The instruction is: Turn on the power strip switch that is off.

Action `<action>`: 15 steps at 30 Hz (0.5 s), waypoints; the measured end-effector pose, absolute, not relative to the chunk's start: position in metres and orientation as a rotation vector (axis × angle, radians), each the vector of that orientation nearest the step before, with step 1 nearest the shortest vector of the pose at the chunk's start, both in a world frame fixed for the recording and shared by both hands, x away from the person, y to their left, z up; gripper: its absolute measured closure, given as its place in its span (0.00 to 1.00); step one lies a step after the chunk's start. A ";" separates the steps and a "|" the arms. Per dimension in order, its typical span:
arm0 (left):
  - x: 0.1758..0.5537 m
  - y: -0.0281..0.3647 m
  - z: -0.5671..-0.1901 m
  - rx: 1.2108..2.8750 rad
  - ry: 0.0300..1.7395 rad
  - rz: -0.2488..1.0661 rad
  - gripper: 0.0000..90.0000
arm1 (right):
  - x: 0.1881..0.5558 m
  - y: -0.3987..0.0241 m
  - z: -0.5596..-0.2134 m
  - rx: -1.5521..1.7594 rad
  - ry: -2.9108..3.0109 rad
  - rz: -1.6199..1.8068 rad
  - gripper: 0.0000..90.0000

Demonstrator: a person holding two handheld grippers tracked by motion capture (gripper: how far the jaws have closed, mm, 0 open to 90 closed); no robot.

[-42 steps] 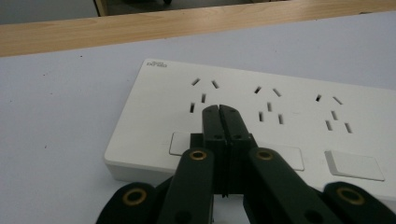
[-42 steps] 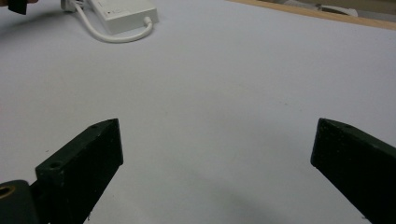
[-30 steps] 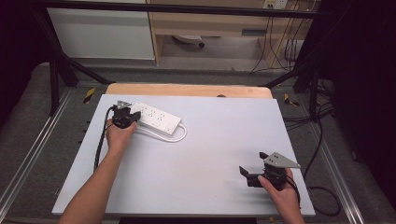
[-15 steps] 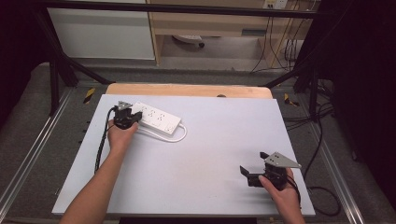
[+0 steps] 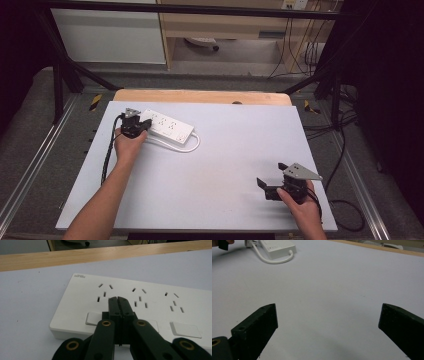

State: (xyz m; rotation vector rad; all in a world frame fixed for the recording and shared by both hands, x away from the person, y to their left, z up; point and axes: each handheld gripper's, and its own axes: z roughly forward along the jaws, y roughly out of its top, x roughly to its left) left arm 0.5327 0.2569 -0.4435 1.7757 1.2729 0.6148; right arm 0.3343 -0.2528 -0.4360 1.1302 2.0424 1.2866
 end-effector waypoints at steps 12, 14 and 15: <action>0.533 0.257 -0.442 1.756 1.254 0.631 0.87 | 0.335 -0.253 -0.436 1.134 2.041 1.288 0.03; 0.533 0.257 -0.441 1.744 1.255 0.628 0.80 | 0.335 -0.254 -0.436 1.129 2.041 1.287 0.03; 0.533 0.257 -0.441 1.739 1.257 0.629 0.77 | 0.335 -0.253 -0.436 1.132 2.041 1.287 0.03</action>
